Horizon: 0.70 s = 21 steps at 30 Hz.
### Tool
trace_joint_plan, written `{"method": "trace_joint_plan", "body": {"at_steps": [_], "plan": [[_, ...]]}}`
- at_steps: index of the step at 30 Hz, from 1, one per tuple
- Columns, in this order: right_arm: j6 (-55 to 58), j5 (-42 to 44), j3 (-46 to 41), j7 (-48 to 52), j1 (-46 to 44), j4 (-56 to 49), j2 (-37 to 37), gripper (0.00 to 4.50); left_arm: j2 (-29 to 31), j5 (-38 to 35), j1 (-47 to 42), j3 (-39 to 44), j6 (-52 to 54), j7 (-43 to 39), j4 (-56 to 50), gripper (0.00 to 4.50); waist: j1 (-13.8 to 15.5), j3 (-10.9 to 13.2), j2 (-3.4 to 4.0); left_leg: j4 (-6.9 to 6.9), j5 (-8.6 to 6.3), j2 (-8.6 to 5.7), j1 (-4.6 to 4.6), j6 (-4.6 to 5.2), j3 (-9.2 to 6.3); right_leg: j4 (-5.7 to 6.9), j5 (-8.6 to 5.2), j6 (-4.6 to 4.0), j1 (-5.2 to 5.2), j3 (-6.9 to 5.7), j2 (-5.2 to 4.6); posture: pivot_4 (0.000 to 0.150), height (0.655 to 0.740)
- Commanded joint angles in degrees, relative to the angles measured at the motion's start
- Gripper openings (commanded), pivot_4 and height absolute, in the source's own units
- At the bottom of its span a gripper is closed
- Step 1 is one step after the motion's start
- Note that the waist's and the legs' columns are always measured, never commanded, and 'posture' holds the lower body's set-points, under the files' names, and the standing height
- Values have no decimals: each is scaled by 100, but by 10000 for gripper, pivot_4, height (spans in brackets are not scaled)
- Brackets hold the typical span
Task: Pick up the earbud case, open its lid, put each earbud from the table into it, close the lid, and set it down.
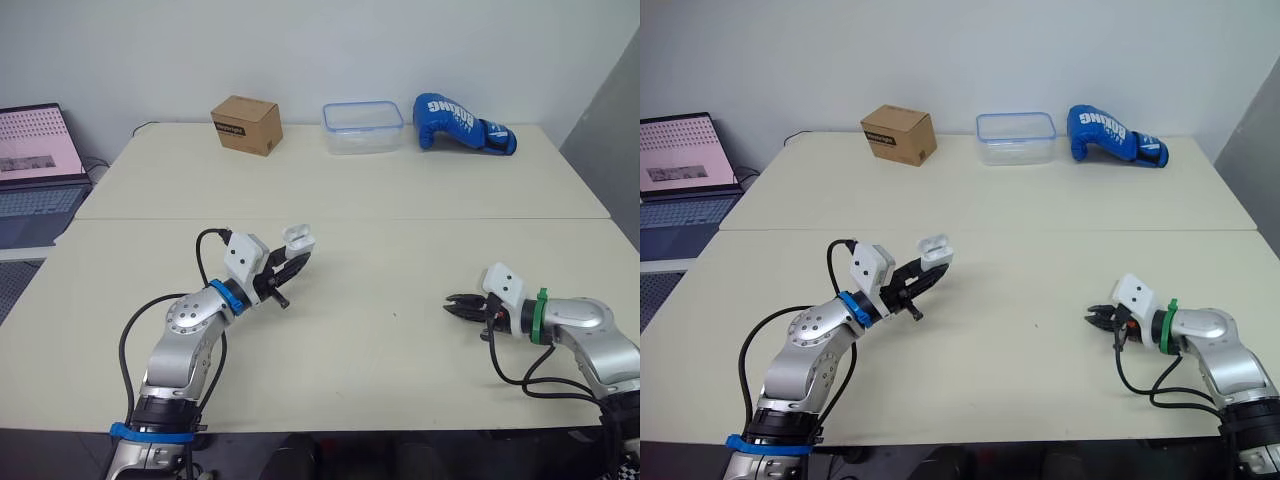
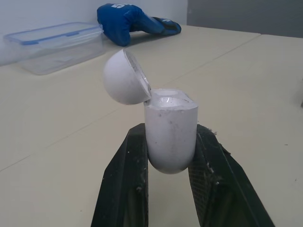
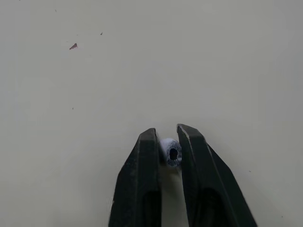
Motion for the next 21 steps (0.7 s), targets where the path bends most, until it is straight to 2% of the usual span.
{"method": "trace_joint_plan", "body": {"at_steps": [1, 3, 7, 11, 16, 21], "plan": [[76, 48, -248, 172, 97, -23, -230, 1933, 13, -77, 1, 31, -48, 11, -278, 7410, 6, 0, 0, 0, 0, -1, 0, 0, 0, 0, 0, 0, 0, 0, -1, 1500, 7400], [268, 182, -382, 181, 152, -161, -294, 1934, -9, -71, -4, 20, -39, 35, -290, 7410, 2, 0, 0, 0, 0, -1, 0, 0, 1, -1, 0, 0, 0, 1, -1, 1500, 7400], [1647, 572, -797, 143, 503, -1078, -798, 1933, -60, -78, -34, -5, -2, 71, -325, 7410, 7, 3, 6, 0, 0, 0, -3, 0, 0, 0, 0, 0, -1, 1, -1, 1500, 7400], [2384, 751, -1412, 322, 1685, -2063, -1487, 1933, -97, -75, 25, 4, -12, 109, -357, 7410, 52, 1, 8, -2, -2, 0, -7, 3, -2, -4, 0, 0, -3, -3, -3, 1500, 7400], [2760, 620, -1917, -283, 2648, -2449, -1300, 1933, -221, -37, -31, -60, -25, 192, -315, 7410, 87, 0, 9, 1, -11, 3, -1, 17, 4, 2, 0, 0, 1, 2, 0, 1500, 7400], [2654, 460, -1902, -472, 2795, -2436, -1237, 19202, -239, 36, -160, -152, -126, 117, -203, 7410, 92, -1, 5, 2, -13, 2, 6, 21, 5, 1, 1, 1, 9, 3, 0, 1500, 7400]]}}
